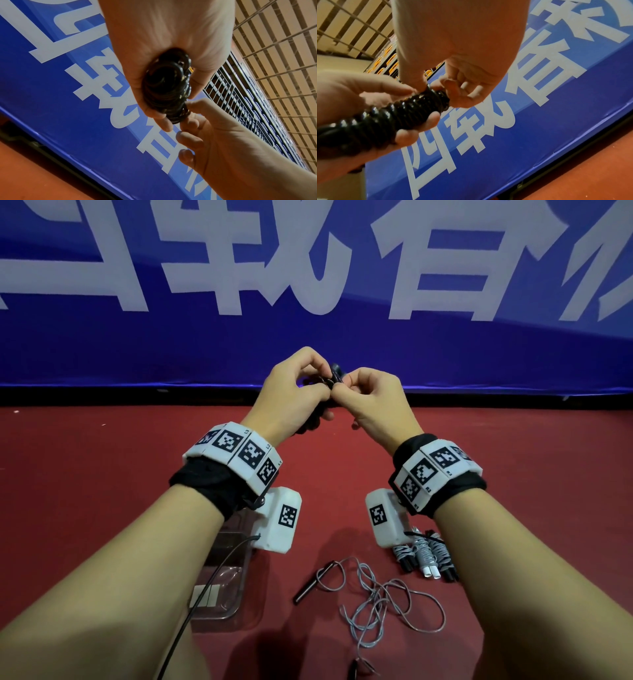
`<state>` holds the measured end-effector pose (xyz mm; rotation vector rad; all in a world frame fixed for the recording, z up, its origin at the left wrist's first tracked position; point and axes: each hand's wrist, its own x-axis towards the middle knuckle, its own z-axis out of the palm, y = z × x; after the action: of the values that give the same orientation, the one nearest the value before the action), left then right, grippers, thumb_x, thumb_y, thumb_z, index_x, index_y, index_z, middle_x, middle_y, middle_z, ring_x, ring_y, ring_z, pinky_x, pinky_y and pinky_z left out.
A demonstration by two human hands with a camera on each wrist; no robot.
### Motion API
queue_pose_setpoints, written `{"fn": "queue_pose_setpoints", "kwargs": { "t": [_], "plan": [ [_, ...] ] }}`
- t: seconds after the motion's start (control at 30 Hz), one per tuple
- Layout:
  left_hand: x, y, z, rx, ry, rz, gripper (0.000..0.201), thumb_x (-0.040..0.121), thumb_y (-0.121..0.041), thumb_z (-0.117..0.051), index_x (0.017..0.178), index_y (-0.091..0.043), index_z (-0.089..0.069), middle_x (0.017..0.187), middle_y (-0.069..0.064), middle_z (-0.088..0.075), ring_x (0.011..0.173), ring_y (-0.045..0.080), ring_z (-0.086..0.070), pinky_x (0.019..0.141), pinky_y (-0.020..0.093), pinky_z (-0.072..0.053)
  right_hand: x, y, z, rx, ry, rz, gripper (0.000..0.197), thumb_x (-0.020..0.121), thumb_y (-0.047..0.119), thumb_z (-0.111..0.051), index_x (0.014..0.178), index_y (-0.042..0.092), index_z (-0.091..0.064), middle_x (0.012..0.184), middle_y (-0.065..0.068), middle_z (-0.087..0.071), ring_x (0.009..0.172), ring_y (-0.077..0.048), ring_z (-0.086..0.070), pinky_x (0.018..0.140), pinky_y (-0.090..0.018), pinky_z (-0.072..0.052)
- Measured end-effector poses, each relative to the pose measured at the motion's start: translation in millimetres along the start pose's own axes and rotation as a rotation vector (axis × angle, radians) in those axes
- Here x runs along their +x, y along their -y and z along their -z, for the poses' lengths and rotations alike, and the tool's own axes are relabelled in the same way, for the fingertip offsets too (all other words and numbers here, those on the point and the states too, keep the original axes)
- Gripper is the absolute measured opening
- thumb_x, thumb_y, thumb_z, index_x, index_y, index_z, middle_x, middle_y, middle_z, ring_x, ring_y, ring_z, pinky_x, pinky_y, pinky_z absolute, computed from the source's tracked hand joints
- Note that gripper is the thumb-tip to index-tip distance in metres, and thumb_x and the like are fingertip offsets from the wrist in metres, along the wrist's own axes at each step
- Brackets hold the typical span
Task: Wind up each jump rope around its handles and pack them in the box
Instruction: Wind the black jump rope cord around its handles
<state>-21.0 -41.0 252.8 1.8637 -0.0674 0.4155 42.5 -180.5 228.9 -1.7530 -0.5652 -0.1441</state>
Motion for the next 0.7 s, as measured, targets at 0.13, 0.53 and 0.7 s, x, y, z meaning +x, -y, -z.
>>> {"fn": "queue_pose_setpoints", "kwargs": {
  "t": [0.13,0.53,0.7],
  "plan": [
    [2.4,4.9,-2.0,0.006,0.014,0.044,0.016,0.092,0.004,-0.059,0.106,-0.004,-0.055,0.095,0.016,-0.068,0.070,0.033,-0.076,0.048,0.030,-0.042,-1.1,-5.5,-4.3,-0.086,0.000,-0.026,0.012,0.082,0.028,-0.065,0.078,0.018,-0.060,0.064,0.007,-0.050,0.060,-0.012,-0.048,0.058,-0.039,-0.051],
    [6.7,13.9,-2.2,-0.075,-0.073,0.105,0.019,0.093,-0.005,-0.068,0.105,-0.010,-0.053,0.102,0.017,-0.071,0.069,0.033,-0.077,0.052,0.035,-0.051,2.4,-10.1,3.5,-0.053,0.110,0.014,0.012,0.091,0.018,-0.073,0.084,0.017,-0.063,0.069,0.003,-0.047,0.058,-0.012,-0.048,0.053,-0.036,-0.050],
    [8.3,16.9,-9.2,-0.062,-0.135,0.096,0.025,0.095,-0.009,-0.069,0.110,0.000,-0.051,0.092,0.017,-0.070,0.058,0.025,-0.074,0.049,0.036,-0.050,1.9,-14.0,-7.2,-0.221,-0.102,0.029,0.014,0.083,0.038,-0.069,0.079,0.026,-0.063,0.067,0.012,-0.056,0.060,-0.008,-0.051,0.067,-0.044,-0.055]
  ]
}}
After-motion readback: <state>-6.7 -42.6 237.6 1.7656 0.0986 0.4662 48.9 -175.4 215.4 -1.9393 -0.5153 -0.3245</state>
